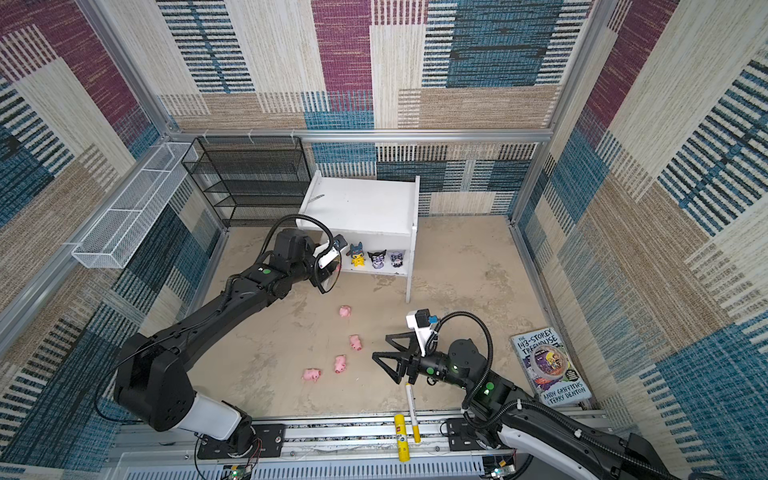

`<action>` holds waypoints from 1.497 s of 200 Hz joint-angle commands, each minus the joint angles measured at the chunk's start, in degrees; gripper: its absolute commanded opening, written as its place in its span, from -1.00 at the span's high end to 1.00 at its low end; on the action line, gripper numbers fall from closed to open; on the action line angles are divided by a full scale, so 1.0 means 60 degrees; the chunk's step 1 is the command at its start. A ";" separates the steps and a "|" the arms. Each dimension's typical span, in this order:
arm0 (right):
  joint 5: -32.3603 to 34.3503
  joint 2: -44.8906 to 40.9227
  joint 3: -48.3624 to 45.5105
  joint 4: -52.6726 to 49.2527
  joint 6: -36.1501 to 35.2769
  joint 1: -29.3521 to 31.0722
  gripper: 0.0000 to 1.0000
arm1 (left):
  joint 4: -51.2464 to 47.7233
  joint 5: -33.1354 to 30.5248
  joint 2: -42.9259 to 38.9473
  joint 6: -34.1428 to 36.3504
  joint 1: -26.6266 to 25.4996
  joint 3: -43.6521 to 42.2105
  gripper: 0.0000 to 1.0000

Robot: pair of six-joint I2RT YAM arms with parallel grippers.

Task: Place and organize the plastic toys onto the shelf
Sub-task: 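Lower the figure toward the shelf's lower tier beside the Pikachu figure, then set the olive-green figure down on the lower tier beside the Pikachu figure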

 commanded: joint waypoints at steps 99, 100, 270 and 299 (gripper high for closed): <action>0.0158 -0.0305 -0.0166 0.0213 0.0115 -0.0002 -0.74 | 0.0739 -0.0296 0.0132 0.0017 -0.0040 -0.0187 0.10; 0.0158 -0.0307 -0.0163 0.0213 0.0115 -0.0002 -0.74 | 0.0738 -0.0294 0.0129 0.0020 -0.0042 -0.0190 0.10; 0.0195 -0.0542 -0.0263 0.0246 0.0152 -0.0002 -0.74 | 0.0943 -0.0585 -0.0114 -0.0007 -0.0177 -0.0618 0.10; 0.0206 -0.0572 -0.0262 0.0244 0.0146 -0.0002 -0.74 | 0.0927 -0.0497 -0.0123 -0.0021 -0.0188 -0.0648 0.18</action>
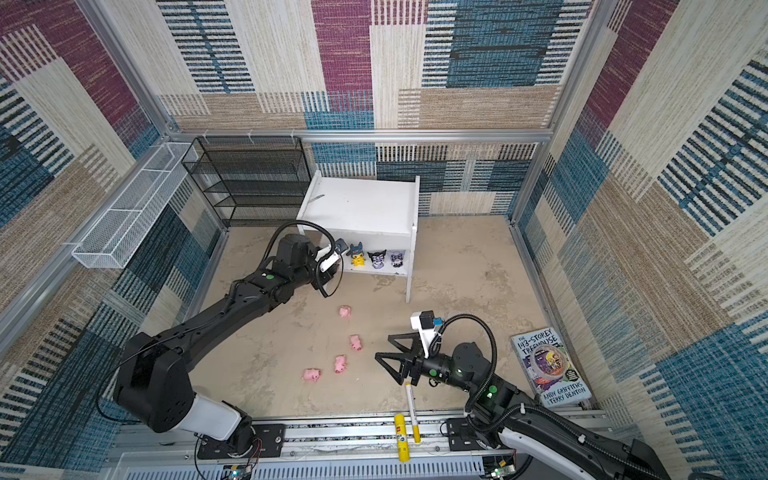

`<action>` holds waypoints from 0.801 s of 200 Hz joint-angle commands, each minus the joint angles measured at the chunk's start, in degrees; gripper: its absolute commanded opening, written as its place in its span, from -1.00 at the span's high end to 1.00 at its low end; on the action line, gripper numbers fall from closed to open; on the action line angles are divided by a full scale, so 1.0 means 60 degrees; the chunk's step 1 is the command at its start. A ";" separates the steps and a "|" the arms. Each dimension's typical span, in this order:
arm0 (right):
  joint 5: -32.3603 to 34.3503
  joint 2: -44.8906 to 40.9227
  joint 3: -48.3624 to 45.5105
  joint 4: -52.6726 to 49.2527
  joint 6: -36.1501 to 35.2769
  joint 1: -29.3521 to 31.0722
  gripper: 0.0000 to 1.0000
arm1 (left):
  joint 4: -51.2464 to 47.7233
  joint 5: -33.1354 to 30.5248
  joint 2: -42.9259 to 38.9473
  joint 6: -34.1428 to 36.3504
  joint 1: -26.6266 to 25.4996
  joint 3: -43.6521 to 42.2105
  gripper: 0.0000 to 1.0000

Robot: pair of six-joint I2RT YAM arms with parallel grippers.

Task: Place and organize the plastic toys onto the shelf
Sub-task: 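Set the olive-green figure down on the lower tier beside the Pikachu figure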

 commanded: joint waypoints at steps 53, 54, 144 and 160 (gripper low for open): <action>0.0048 0.0000 -0.0003 0.0260 0.0043 -0.0002 -0.74 | 0.0149 0.0045 -0.0076 -0.0025 -0.0037 -0.0021 0.38; 0.0048 0.0004 0.0004 0.0264 0.0043 -0.0002 -0.74 | 0.0145 0.0044 -0.0080 -0.0025 -0.0030 -0.0021 0.38; 0.0042 0.0135 -0.0006 0.0385 0.0002 -0.0002 -0.75 | 0.0428 -0.0024 -0.0174 -0.0025 -0.0066 -0.0123 0.46; 0.0030 0.0115 -0.0015 0.0400 0.0002 -0.0001 -0.75 | 0.0506 -0.0058 -0.0189 -0.0011 -0.0065 -0.0125 0.46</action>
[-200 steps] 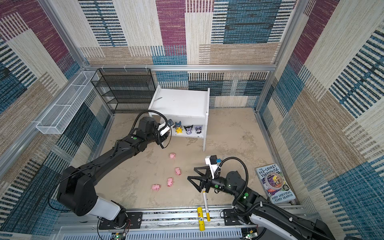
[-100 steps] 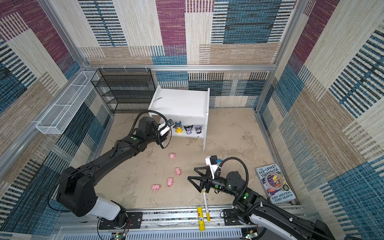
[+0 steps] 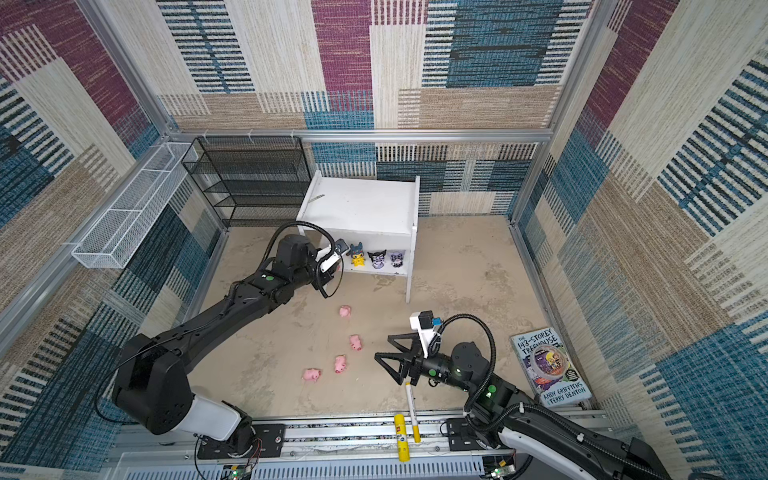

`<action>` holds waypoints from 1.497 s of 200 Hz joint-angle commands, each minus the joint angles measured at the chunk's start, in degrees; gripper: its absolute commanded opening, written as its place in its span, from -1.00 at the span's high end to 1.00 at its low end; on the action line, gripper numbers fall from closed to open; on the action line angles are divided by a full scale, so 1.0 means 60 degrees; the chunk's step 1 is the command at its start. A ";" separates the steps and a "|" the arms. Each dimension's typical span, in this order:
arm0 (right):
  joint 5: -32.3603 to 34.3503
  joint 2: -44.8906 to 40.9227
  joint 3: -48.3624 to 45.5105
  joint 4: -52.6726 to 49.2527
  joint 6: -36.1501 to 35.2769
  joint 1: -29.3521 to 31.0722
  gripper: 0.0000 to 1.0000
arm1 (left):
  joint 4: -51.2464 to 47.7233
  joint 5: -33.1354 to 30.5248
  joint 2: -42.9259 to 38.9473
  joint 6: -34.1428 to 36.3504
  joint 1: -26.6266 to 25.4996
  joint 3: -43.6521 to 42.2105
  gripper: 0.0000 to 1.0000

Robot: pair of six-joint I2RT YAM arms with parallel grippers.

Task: Place and organize the plastic toys onto the shelf
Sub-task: 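Set the olive-green figure down on the lower tier beside the Pikachu figure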

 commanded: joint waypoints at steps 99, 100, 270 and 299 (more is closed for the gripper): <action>0.0096 -0.0168 -0.0106 0.0343 0.0044 0.0002 -0.75 | 0.0885 -0.0379 -0.0018 0.0194 -0.0070 0.0088 0.44; 0.0102 -0.0168 -0.0106 0.0344 0.0045 0.0000 -0.74 | 0.0891 -0.0382 -0.0016 0.0194 -0.0063 0.0087 0.44; 0.0166 -0.0437 -0.0246 0.0228 0.0149 -0.0002 -0.74 | 0.1176 -0.0545 0.0600 0.0231 -0.0075 0.0319 0.16; 0.0169 -0.0461 -0.0261 0.0242 0.0163 -0.0002 -0.75 | 0.1175 -0.0584 0.0608 0.0239 -0.0079 0.0317 0.11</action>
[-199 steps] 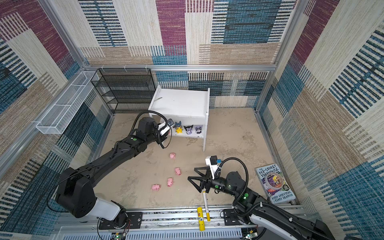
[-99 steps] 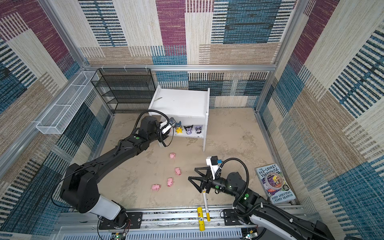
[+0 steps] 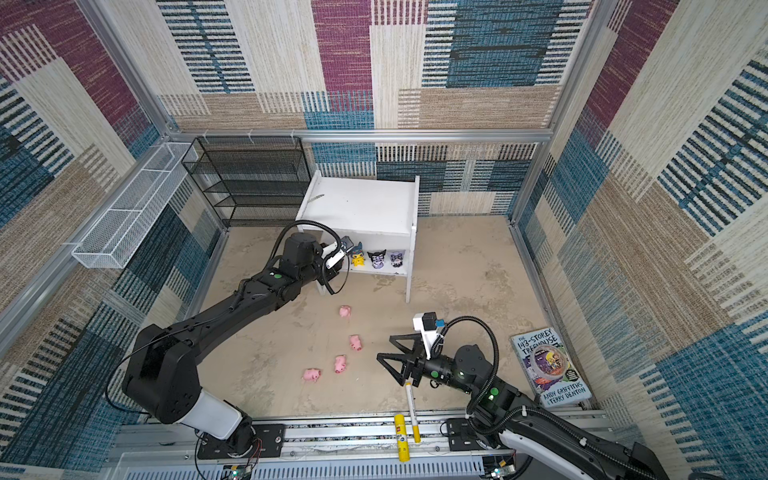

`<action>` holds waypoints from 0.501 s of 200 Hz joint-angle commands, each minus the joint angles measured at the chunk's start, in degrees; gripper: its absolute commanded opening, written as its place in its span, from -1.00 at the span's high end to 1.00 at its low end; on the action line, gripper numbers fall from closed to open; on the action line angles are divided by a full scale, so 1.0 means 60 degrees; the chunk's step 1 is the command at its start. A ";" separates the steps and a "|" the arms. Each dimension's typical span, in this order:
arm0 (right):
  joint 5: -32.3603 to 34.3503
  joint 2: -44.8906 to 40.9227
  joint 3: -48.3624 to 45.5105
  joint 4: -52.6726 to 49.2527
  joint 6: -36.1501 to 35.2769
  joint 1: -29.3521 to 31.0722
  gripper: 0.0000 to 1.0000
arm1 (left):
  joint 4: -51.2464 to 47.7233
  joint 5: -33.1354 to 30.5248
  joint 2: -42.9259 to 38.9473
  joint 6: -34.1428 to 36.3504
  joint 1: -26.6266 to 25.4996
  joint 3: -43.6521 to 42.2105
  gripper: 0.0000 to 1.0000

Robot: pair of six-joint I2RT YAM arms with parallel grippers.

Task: Place and organize the plastic toys onto the shelf
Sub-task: 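Set the olive-green figure down on the lower tier beside the Pikachu figure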

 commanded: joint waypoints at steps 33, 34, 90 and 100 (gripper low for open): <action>0.0081 -0.0066 -0.0065 0.0221 0.0098 -0.0003 -0.75 | 0.0407 -0.0176 0.0023 0.0047 0.0023 0.0067 0.06; 0.0078 -0.0069 -0.0068 0.0221 0.0100 -0.0002 -0.75 | 0.0410 -0.0180 0.0021 0.0046 0.0022 0.0066 0.06; 0.0082 -0.0113 -0.0104 0.0263 0.0131 -0.0003 -0.74 | 0.0443 -0.0224 -0.0098 0.0060 0.0017 0.0042 -0.05; 0.0083 -0.0121 -0.0101 0.0275 0.0132 -0.0009 -0.74 | 0.0445 -0.0242 -0.0127 0.0060 0.0007 0.0037 -0.07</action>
